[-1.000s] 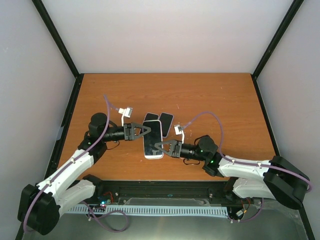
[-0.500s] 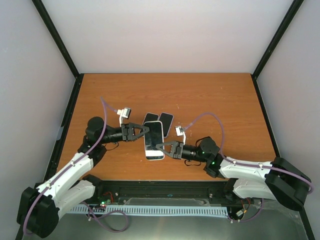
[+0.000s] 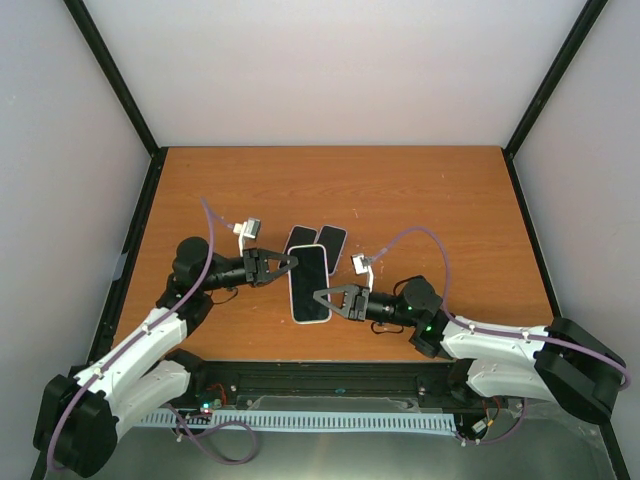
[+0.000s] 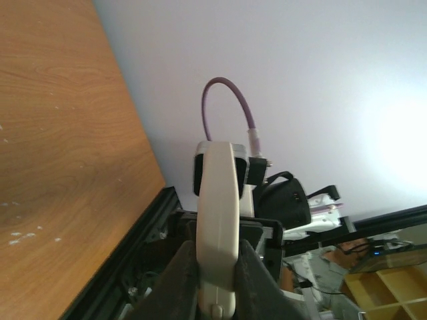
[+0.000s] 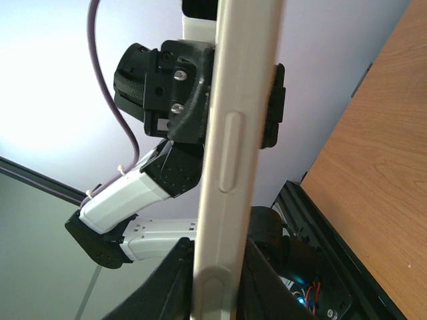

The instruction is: Put the phone into the phone case

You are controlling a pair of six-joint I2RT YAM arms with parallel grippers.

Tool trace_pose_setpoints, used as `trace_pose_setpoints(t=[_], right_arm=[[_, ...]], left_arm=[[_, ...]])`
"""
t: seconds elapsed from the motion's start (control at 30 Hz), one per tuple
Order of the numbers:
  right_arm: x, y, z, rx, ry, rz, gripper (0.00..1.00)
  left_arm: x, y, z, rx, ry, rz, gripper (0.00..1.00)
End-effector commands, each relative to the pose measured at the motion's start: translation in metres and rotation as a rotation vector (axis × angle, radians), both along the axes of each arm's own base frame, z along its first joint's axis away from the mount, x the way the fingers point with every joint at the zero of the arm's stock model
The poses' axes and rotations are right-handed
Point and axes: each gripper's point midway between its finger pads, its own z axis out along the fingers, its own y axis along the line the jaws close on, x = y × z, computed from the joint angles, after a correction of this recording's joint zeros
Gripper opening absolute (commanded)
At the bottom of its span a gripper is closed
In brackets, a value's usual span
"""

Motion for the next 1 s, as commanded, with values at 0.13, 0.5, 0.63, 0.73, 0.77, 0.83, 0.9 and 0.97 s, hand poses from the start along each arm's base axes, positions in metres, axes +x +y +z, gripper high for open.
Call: trace_pose_setpoints(t=[0.13, 0.5, 0.63, 0.73, 0.77, 0.83, 0.9, 0.97], right_arm=[[-0.005, -0.002, 0.013, 0.036, -0.041, 0.003, 0.16], [-0.003, 0.000, 0.010, -0.003, -0.057, -0.006, 0.15], [-0.002, -0.001, 0.010, -0.001, -0.054, -0.014, 0.15], [0.000, -0.001, 0.012, 0.005, -0.055, -0.026, 0.15], [0.001, -0.001, 0.012, 0.005, -0.052, -0.031, 0.15], [0.005, -0.002, 0.014, 0.014, -0.039, -0.055, 0.15], [0.011, -0.004, 0.016, 0.032, -0.021, -0.087, 0.15], [0.017, -0.006, 0.020, 0.057, -0.006, -0.125, 0.15]], left_arm=[[0.005, 0.003, 0.011, 0.013, -0.036, 0.037, 0.03], [0.010, 0.002, 0.012, 0.050, -0.043, 0.047, 0.27], [0.013, 0.002, 0.009, 0.063, -0.041, 0.054, 0.06], [0.013, 0.001, 0.007, 0.068, -0.036, 0.050, 0.06], [0.014, 0.001, 0.005, 0.073, -0.031, 0.048, 0.12], [0.015, 0.000, 0.004, 0.085, -0.018, 0.040, 0.27], [0.014, -0.002, 0.003, 0.088, -0.014, 0.027, 0.38], [0.013, -0.002, 0.001, 0.090, -0.007, 0.017, 0.51]])
